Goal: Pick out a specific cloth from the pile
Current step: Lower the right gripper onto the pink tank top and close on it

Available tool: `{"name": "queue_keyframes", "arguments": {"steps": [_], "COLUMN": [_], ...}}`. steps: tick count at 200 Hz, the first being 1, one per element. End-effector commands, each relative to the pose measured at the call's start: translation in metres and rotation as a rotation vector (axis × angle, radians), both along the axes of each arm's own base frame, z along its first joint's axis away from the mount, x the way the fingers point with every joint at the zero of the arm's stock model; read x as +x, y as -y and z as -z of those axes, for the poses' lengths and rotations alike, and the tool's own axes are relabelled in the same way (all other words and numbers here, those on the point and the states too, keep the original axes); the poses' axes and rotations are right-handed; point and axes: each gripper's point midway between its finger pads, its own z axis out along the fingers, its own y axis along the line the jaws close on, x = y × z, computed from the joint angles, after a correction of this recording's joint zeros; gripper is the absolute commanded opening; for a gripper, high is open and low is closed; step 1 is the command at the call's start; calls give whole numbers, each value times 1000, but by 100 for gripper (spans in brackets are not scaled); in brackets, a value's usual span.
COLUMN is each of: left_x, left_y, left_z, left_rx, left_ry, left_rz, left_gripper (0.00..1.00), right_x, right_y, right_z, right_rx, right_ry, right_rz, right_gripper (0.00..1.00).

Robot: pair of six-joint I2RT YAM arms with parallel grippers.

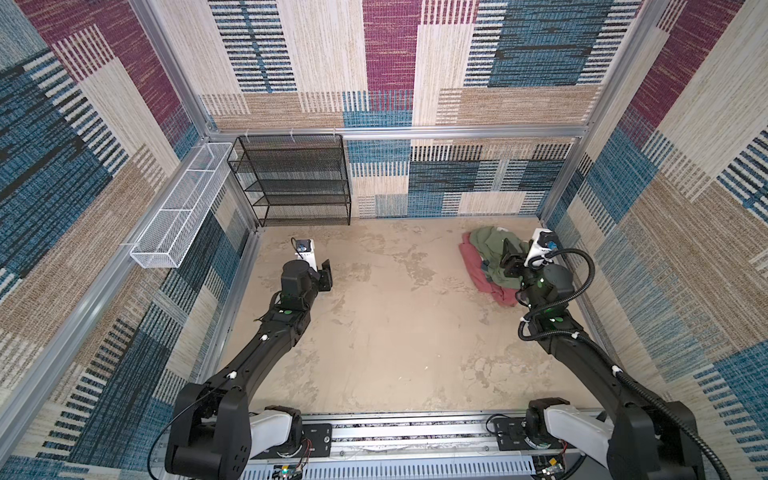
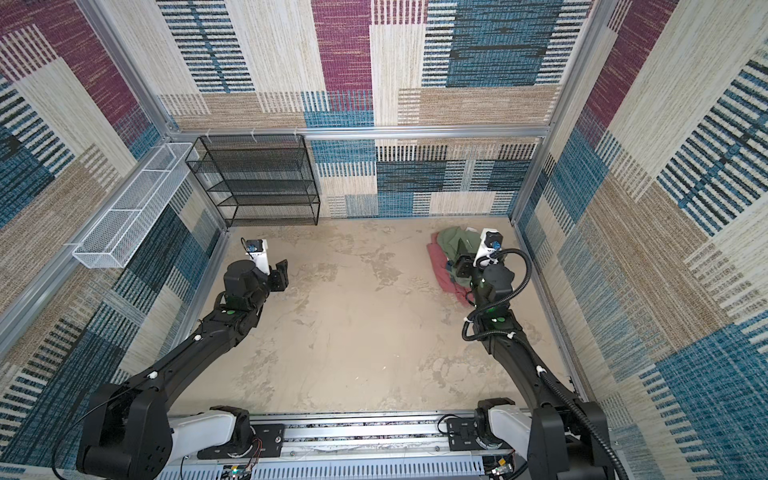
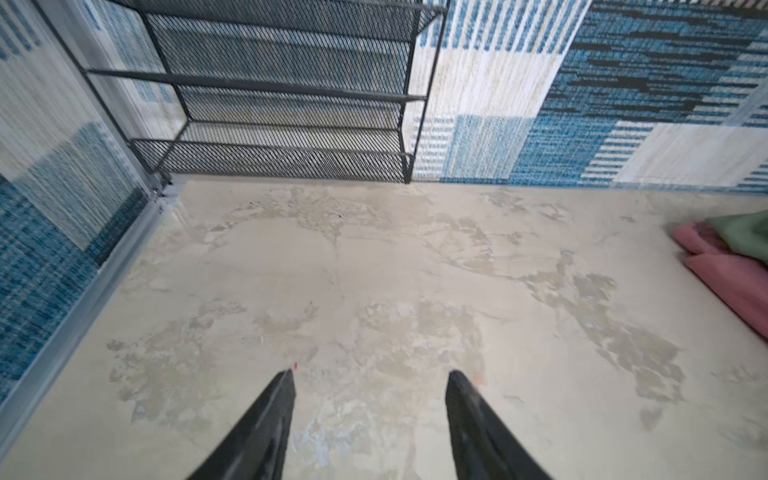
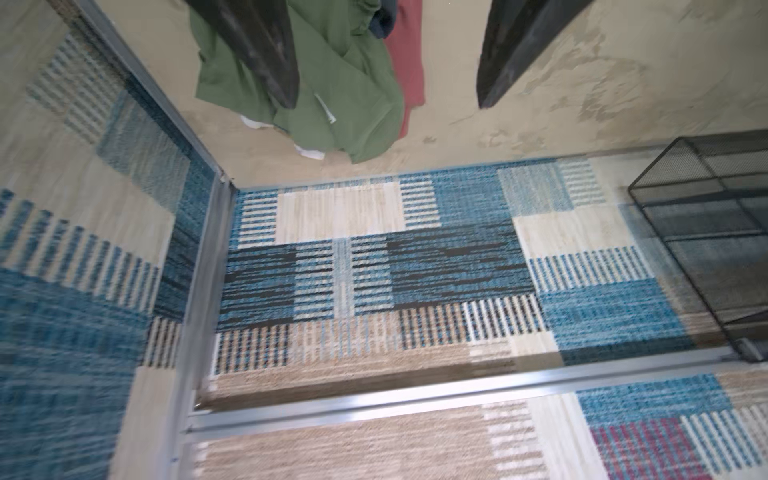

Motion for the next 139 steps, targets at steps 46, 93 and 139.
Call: {"name": "queue_keyframes", "arguments": {"steps": [46,93,139], "left_x": [-20,-22,-19], "left_y": [21,23,25], "left_z": [32,39,41], "left_rx": [-50,-47,-48], "left_ry": [-190,-210,-216], "left_rz": [40,55,60], "left_gripper": [60,60,60], "right_x": [30,66,96], "right_y": [-61,-60,-51], "right_z": [100,139,169], "right_rx": [55,-5,-67], "right_ry": [-424,-589,-686], "right_rz": [-169,-101,-11], "right_gripper": [49,48,50]}}
